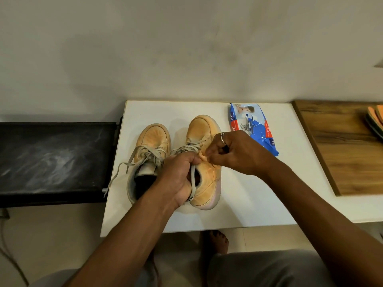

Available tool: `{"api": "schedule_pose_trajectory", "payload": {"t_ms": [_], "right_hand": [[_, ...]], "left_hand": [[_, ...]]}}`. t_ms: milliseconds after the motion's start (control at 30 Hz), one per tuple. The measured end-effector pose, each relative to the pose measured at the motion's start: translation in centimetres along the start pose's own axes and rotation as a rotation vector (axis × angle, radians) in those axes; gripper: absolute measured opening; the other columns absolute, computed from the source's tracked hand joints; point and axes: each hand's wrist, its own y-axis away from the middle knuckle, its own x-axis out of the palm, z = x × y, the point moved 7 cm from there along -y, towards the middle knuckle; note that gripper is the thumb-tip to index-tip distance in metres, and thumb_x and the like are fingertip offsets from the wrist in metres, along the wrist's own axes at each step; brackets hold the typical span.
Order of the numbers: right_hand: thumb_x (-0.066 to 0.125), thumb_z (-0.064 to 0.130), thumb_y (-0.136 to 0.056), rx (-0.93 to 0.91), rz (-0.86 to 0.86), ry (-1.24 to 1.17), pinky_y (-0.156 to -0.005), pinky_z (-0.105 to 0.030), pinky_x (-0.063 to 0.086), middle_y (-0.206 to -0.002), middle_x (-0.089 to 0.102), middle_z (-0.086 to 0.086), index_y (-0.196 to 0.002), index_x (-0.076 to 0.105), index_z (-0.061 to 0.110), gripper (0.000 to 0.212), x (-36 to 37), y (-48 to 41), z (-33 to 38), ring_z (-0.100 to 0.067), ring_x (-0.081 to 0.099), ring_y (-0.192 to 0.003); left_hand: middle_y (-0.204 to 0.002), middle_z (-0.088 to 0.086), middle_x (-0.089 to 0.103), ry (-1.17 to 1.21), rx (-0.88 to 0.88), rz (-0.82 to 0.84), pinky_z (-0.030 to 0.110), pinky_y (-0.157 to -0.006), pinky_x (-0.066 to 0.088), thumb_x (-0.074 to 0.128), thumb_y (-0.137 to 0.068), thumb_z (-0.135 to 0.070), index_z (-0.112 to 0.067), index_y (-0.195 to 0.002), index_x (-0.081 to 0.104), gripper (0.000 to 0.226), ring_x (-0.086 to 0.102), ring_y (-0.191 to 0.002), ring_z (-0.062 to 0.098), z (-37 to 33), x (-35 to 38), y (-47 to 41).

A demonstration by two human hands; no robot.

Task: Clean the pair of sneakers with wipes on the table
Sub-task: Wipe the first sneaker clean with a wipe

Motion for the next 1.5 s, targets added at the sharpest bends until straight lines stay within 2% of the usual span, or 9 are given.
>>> {"api": "schedule_pose_trajectory", "payload": {"t_ms": [100,333,500,667,767,933,1100,1233,1500], "right_hand": [[0.071,0.026,-0.087,-0.038,-0.127,0.077,-0.063,-0.016,0.05,-0.084,0.063,0.022,-0.095,0.075,0.025,0.009,-0.2,0.0,0.4,-0.003,0.061,-0.08],[0.075,0.022,-0.085,-0.022,0.034,-0.016,-0.066,-0.023,0.055,-0.086,0.071,0.012,-0.093,0.076,0.022,0.009,0.6,2.1,0.7,-0.009,0.065,-0.076],[0.073,0.029,-0.085,0.104,-0.187,0.023,-0.064,-0.012,0.048,-0.083,0.067,0.014,-0.091,0.074,0.022,0.009,0.3,3.0,-0.1,-0.003,0.063,-0.077],[0.075,0.022,-0.085,0.074,-0.035,-0.123,-0.068,-0.02,0.056,-0.079,0.071,0.013,-0.083,0.073,0.029,0.007,1.6,4.2,0.5,-0.005,0.067,-0.076],[0.073,0.027,-0.086,0.123,-0.182,-0.031,-0.071,-0.022,0.058,-0.082,0.07,0.01,-0.087,0.073,0.022,0.005,0.7,4.1,-0.3,-0.005,0.066,-0.077],[0.074,0.02,-0.086,0.067,-0.048,-0.174,-0.071,-0.022,0.058,-0.082,0.073,0.01,-0.09,0.075,0.019,0.004,2.0,4.4,0.6,-0.006,0.068,-0.077],[0.073,0.031,-0.086,0.116,-0.263,-0.075,-0.065,-0.017,0.052,-0.078,0.069,0.012,-0.087,0.074,0.018,0.013,0.7,3.7,-0.4,-0.004,0.064,-0.074],[0.074,0.021,-0.085,0.046,-0.11,-0.191,-0.067,-0.019,0.055,-0.078,0.071,0.014,-0.087,0.075,0.019,0.003,1.8,3.9,0.6,-0.005,0.067,-0.076],[0.071,0.029,-0.087,-0.029,-0.168,-0.045,-0.063,-0.024,0.052,-0.083,0.068,0.009,-0.096,0.076,0.027,0.01,1.4,2.6,1.1,-0.011,0.063,-0.078]], "left_hand": [[-0.113,0.03,0.068,-0.007,-0.008,-0.011,0.055,-0.101,0.051,0.062,-0.074,-0.001,0.003,-0.114,0.069,0.041,0.067,-0.108,0.044,0.1,-0.3,-0.2],[-0.109,0.026,0.07,0.049,-0.051,0.018,0.051,-0.098,0.054,0.055,-0.084,0.001,0.005,-0.116,0.068,0.035,0.068,-0.097,0.039,0.5,-0.1,-0.4],[-0.114,0.024,0.072,0.039,-0.057,0.065,0.056,-0.101,0.051,0.057,-0.091,-0.003,0.0,-0.122,0.066,0.032,0.069,-0.107,0.04,0.5,0.2,-0.4],[-0.116,0.023,0.072,0.069,-0.062,0.093,0.059,-0.1,0.051,0.054,-0.099,-0.011,-0.001,-0.125,0.064,0.03,0.069,-0.108,0.041,0.5,0.1,-0.5],[-0.115,0.022,0.072,0.071,-0.047,0.072,0.058,-0.1,0.051,0.055,-0.099,-0.011,-0.001,-0.125,0.064,0.03,0.069,-0.108,0.04,0.4,0.2,-0.6],[-0.115,0.023,0.072,0.073,-0.073,0.068,0.052,-0.086,0.057,0.051,-0.101,-0.011,-0.001,-0.123,0.065,0.028,0.069,-0.108,0.04,0.4,0.1,-0.1],[-0.109,0.022,0.074,0.082,-0.046,0.063,0.046,-0.077,0.06,0.049,-0.104,-0.015,0.0,-0.122,0.065,0.029,0.073,-0.095,0.035,0.1,0.4,0.1],[-0.112,0.023,0.073,0.09,-0.063,0.066,0.045,-0.075,0.06,0.046,-0.105,-0.018,-0.001,-0.124,0.065,0.031,0.072,-0.1,0.037,0.2,0.3,0.3],[-0.1,0.02,0.075,0.103,-0.041,0.06,0.04,-0.07,0.058,0.045,-0.106,-0.017,0.0,-0.118,0.067,0.03,0.074,-0.084,0.03,0.1,0.4,0.4]]}}
